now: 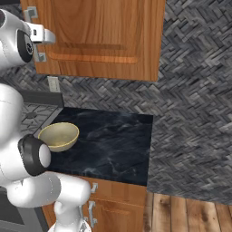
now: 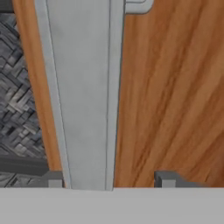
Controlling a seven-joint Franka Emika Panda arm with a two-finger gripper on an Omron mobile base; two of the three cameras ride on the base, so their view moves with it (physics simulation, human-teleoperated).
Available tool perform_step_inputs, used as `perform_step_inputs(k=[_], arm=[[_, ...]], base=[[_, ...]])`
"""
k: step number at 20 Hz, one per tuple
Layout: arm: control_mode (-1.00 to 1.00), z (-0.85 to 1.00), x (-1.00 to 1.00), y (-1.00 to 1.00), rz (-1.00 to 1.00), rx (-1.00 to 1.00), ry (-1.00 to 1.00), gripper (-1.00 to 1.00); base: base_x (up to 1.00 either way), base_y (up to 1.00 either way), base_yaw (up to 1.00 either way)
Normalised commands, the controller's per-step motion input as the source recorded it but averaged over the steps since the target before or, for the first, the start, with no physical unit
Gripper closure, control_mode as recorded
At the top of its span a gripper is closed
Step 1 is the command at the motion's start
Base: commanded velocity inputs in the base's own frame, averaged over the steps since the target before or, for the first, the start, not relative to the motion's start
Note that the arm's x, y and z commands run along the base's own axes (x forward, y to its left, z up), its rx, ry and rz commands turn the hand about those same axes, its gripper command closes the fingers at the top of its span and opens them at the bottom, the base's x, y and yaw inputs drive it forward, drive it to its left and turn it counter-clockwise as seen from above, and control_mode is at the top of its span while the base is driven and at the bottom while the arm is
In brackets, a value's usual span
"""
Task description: Open the cabinet and move the ladle to the pot. Then close the cabinet.
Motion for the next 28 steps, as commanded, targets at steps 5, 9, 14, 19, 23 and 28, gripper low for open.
perform_step_inputs(k=[5,9,14,19,23,28], arm=[[-1.0,0.0,0.08,0.0,0.0,0.0,-0.02,1.0],[-1.0,0.0,0.14,0.0,0.0,0.0,0.0,1.0],[-1.0,0.0,0.04,-0.01,0.01,0.1,0.01,1.0],[-1.0,0.0,-0.13,-0.09,0.05,0.12,0.01,1.0],[-1.0,0.0,-0.52,-0.25,0.07,0.04,-0.05,1.0],[-1.0,0.0,-0.7,-0.29,0.07,0.0,-0.16,1.0]], base=[[0.0,0.0,0.0],[0.0,0.0,0.0],[0.0,0.0,0.0],[0.0,0.0,0.0],[0.0,0.0,0.0],[0.0,0.0,0.0]])
